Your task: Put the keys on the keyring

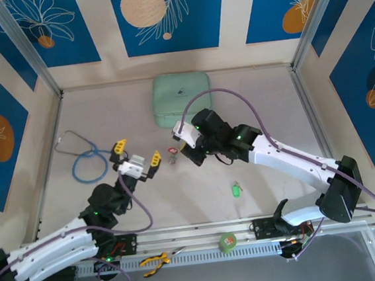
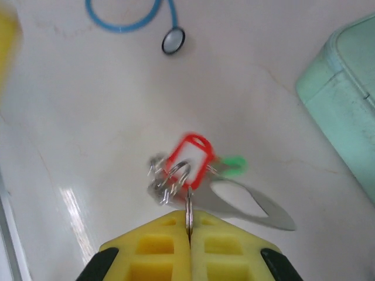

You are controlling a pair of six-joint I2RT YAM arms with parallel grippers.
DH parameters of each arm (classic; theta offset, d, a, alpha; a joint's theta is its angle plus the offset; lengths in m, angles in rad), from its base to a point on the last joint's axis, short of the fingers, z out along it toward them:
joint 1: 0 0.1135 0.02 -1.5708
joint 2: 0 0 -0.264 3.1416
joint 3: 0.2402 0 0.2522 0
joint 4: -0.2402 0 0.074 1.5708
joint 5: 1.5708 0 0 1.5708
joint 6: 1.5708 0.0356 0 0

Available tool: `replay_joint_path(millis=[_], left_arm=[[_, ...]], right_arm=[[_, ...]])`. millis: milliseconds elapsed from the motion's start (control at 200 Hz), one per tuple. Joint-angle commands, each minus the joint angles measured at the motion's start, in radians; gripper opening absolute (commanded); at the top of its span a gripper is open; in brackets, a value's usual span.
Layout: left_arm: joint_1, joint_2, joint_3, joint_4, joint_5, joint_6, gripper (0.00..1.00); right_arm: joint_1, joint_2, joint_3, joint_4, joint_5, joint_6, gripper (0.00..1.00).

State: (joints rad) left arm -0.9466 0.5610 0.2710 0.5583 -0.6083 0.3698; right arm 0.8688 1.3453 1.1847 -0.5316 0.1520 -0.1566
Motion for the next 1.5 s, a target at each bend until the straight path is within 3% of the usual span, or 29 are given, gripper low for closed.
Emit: replay_joint_path(millis=[0,90,270,410,580,860,1030,1265,1496], left_arm=[[0.071,-0.071,0.061,-0.275,-0.046,-0.177,0.94],[0.125,-0.064,0.094,-0.343,-0.007,-0.226,0.94],[0.18,0.024,0.149,-0.355,0.058,-0.267,0.94],[0.193,0.04,0.173,-0.338,0.109,-0.246,0.93],[0.2,0.049,0.165,-0.319,0.211,-0.17,0.87],[0.2,0.03,0.134,-0.32,0.573,-0.018,0.62],[0.2,0.062,0.152,-0.344,0.827,0.046,0.55],[0.2,0.159,0.216,-0.425,1.048,0.148,0.49],[0.197,0.258,0.229,-0.356,1.186,0.184,0.4]], right_arm=[[-0.035,-0.033,-0.014,0.026,0.129,-0.074,0.0],[-0.052,-0.038,-0.011,0.018,0.173,-0.074,0.0],[0.014,-0.063,-0.042,0.023,0.019,-0.179,0.0],[-0.033,-0.073,-0.065,0.07,0.163,-0.17,0.0],[-0.013,-0.141,-0.118,0.083,-0.091,-0.272,0.0],[-0.043,-0.155,-0.15,0.048,-0.273,-0.357,0.0],[-0.053,-0.175,-0.186,0.061,-0.346,-0.425,0.0],[-0.056,-0.198,-0.238,0.123,-0.399,-0.478,0.0],[-0.047,-0.229,-0.301,0.246,-0.444,-0.494,0.0]])
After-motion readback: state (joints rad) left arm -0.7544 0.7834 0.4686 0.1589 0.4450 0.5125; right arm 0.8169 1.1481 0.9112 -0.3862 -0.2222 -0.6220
